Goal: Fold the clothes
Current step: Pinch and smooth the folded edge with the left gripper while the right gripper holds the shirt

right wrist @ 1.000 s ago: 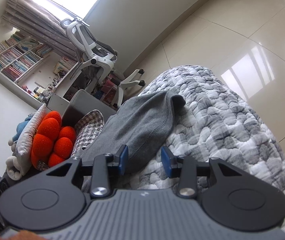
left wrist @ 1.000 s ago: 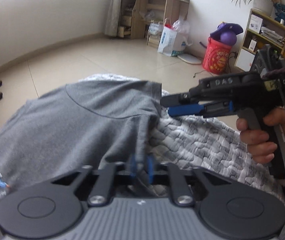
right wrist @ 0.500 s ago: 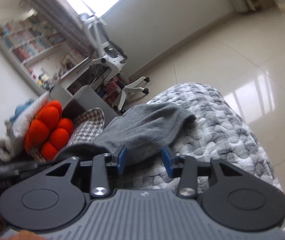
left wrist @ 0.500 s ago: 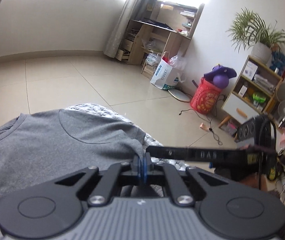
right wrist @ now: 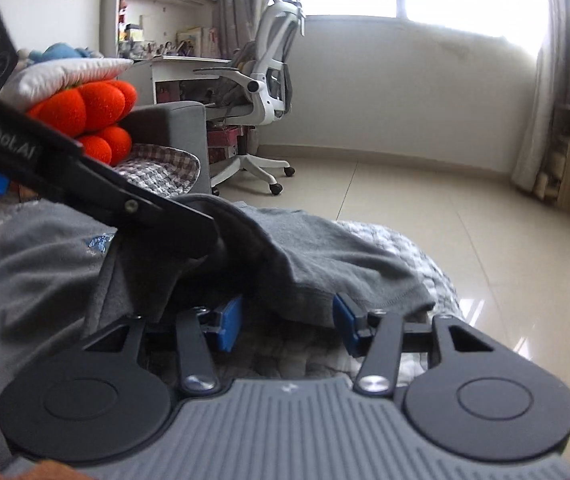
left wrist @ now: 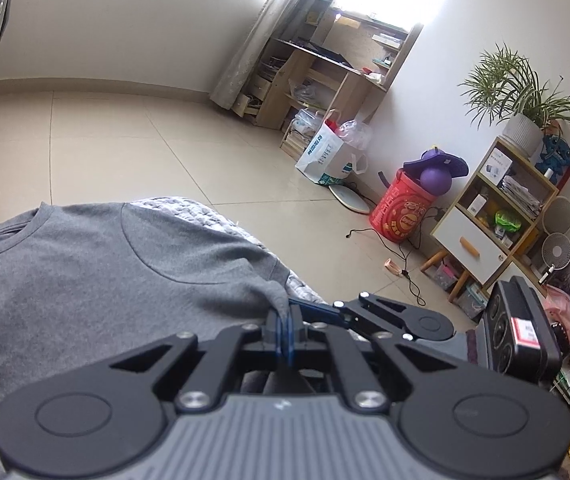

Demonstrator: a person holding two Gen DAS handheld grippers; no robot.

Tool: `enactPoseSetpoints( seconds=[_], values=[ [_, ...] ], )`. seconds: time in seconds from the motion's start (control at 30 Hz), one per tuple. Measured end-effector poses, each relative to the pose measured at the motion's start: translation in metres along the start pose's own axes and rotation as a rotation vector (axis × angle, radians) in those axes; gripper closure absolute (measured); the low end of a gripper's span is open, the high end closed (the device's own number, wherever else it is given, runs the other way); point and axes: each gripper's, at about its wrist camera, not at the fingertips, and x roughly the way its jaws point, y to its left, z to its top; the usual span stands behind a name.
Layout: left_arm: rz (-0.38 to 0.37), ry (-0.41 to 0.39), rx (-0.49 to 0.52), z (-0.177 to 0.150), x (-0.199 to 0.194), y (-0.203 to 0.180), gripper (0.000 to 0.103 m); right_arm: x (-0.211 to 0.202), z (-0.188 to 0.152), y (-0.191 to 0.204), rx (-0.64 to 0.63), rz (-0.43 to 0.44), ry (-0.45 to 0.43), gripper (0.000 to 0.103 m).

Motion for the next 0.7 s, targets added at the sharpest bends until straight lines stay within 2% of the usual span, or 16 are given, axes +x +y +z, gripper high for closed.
enactPoseSetpoints(
  seconds=[0.2,0.27,0.3,0.37,0.53,0.7],
  values=[
    [-0.005,0.007,-0.002,-0.001,0.001,0.002,0.1,0.018,0.0,0.007,-0.077,-0.053,-0.018,0.052],
    [-0.006,0.013,0.0,-0.001,0.003,0.002,0.1,0.022,0.0,0.006,-0.096,-0.077,-0.019,0.073],
    [-0.008,0.019,0.002,-0.002,0.004,0.002,0.1,0.023,0.0,0.005,-0.106,-0.086,-0.016,0.089],
    [-0.013,0.033,0.01,-0.003,0.007,0.0,0.1,0.021,0.002,0.002,-0.13,-0.111,-0.008,0.095],
    [-0.038,0.098,0.044,-0.014,0.022,-0.004,0.1,0.014,0.005,-0.006,-0.236,-0.15,0.024,0.097],
    [-0.056,0.182,0.052,-0.03,0.042,-0.001,0.1,0.019,-0.006,-0.004,-0.375,-0.17,0.13,0.097]
  ],
)
